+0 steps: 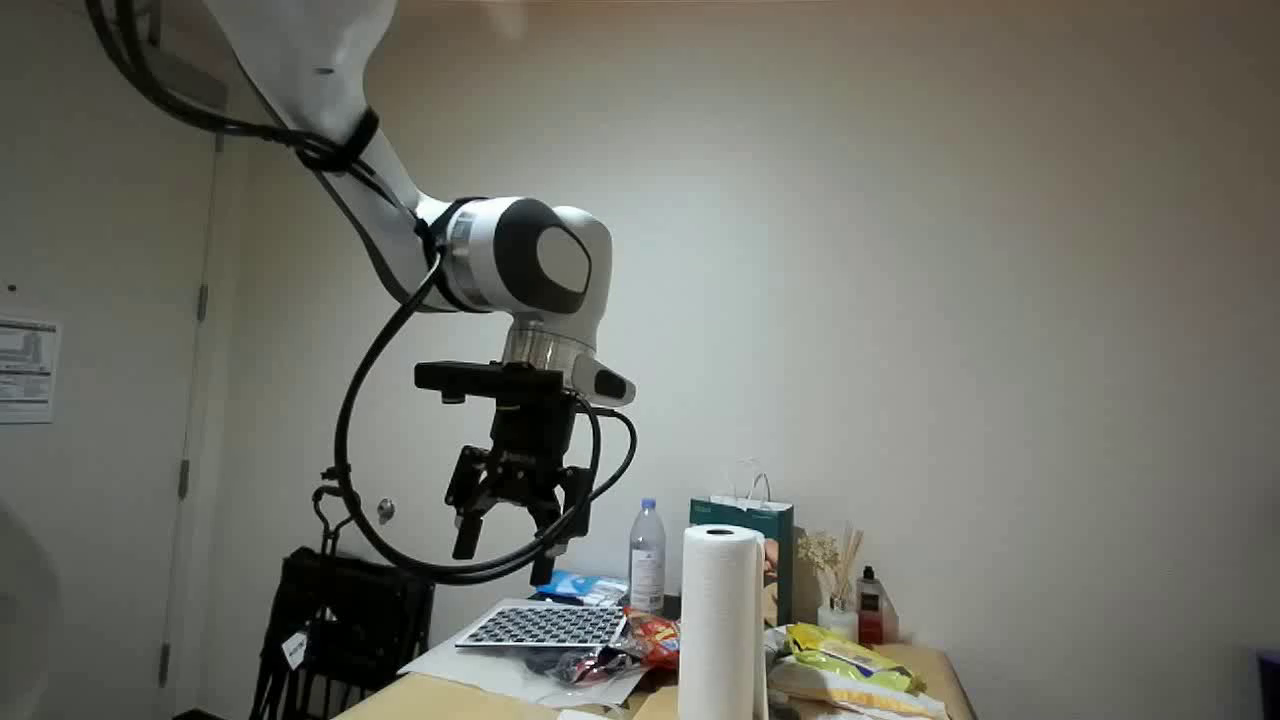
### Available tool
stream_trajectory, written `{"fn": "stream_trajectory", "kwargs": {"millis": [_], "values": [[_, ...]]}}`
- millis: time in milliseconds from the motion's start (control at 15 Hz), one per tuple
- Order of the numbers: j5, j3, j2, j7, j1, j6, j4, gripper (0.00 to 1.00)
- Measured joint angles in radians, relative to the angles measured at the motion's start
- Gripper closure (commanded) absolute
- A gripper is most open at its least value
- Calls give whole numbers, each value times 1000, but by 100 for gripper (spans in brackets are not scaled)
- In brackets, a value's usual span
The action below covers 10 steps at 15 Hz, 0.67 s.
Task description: Pick up the bowl and pour it's contents in the bowl
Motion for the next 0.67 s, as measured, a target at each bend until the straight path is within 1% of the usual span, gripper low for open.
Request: {"fn": "stream_trajectory", "kwargs": {"millis": [533,667], "values": [[0,1,0,0,0,0,0,0],[0,10,4,-5,4,32,-4,0]]}}
